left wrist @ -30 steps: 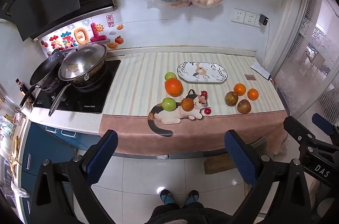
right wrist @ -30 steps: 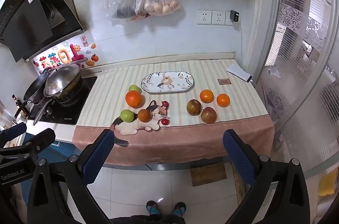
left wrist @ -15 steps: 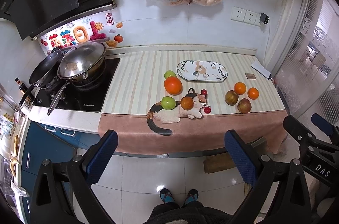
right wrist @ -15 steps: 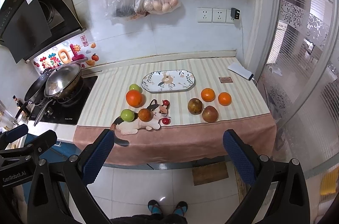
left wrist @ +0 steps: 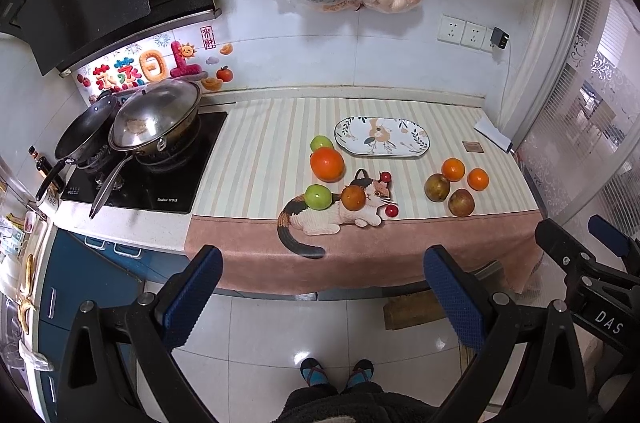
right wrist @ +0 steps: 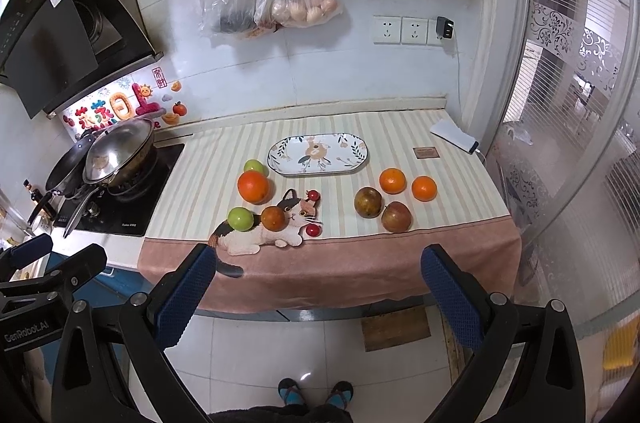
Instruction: Organize fruits
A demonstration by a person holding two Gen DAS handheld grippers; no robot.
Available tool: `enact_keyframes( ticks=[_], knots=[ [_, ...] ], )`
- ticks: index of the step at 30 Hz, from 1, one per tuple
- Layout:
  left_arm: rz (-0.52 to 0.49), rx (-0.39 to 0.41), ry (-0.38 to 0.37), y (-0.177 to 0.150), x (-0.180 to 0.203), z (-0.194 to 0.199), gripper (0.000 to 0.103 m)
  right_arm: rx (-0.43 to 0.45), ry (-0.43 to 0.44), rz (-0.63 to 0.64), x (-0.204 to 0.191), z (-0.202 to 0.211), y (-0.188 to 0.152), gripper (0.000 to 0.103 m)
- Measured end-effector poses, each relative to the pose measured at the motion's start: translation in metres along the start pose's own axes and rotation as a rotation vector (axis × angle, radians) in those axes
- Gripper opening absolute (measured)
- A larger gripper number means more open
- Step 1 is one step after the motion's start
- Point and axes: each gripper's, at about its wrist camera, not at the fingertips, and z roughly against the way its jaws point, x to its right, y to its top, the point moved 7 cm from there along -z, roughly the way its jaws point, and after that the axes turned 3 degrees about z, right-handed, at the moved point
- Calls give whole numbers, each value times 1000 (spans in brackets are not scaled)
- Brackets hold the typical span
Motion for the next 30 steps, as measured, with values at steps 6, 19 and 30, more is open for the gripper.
enact_keyframes(
  ticks=[6,19,30],
  knots=[
    [-3,0,0,2,-2,0,103,1,2,-5,1,0,2,103],
    [-5,3,2,7,0,1,103,2,8,-9,5,3,5,103],
    [-3,4,1,11,0,4,103,5,10,-8,4,5,4,103]
  ],
)
